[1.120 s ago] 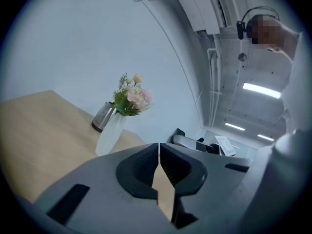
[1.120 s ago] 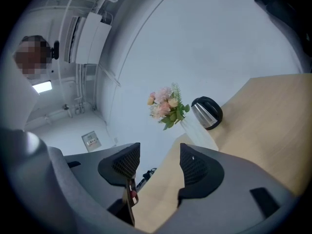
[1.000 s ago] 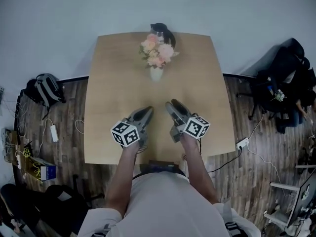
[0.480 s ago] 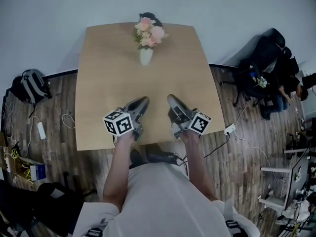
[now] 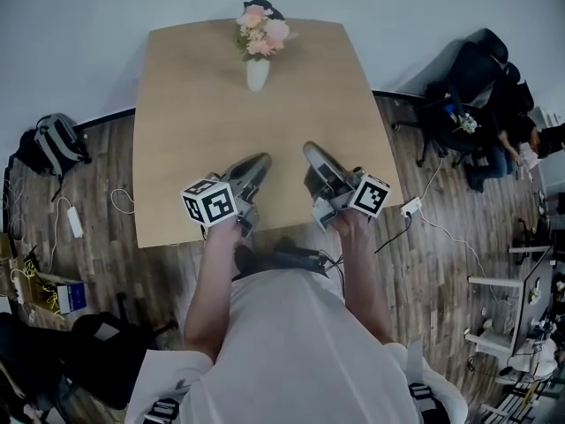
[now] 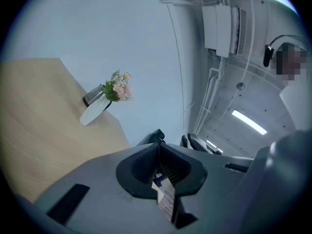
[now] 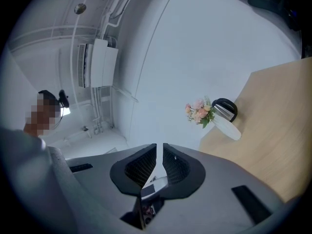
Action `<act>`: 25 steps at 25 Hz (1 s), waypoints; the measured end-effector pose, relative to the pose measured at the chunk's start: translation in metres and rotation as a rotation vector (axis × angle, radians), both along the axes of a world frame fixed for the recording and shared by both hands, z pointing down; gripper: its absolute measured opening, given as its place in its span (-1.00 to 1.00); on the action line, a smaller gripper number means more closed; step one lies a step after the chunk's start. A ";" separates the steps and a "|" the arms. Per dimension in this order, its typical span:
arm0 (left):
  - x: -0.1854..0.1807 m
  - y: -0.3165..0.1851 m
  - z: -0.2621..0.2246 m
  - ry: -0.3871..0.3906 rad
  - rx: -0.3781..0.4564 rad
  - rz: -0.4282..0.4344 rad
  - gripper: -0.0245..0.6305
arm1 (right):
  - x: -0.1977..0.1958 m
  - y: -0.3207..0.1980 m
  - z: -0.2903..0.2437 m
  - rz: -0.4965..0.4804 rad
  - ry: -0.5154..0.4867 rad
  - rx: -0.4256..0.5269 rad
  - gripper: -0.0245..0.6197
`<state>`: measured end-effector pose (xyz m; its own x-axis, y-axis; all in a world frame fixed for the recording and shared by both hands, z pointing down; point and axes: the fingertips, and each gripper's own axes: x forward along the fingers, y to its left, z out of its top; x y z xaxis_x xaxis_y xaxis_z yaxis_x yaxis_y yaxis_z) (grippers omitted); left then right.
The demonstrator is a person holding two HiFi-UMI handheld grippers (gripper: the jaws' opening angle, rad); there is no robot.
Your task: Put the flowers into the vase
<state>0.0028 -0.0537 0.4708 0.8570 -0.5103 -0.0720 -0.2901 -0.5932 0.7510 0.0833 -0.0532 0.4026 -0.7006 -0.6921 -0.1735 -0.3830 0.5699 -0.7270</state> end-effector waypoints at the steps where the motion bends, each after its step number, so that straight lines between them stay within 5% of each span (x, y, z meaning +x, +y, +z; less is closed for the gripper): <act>1: -0.001 0.000 -0.002 0.001 0.000 -0.003 -0.87 | 0.000 0.000 -0.001 -0.004 0.001 0.003 -0.77; 25: 0.055 0.026 -0.013 -0.059 -0.054 -0.100 -0.87 | 0.032 0.014 0.016 -0.213 -0.143 -0.064 -0.77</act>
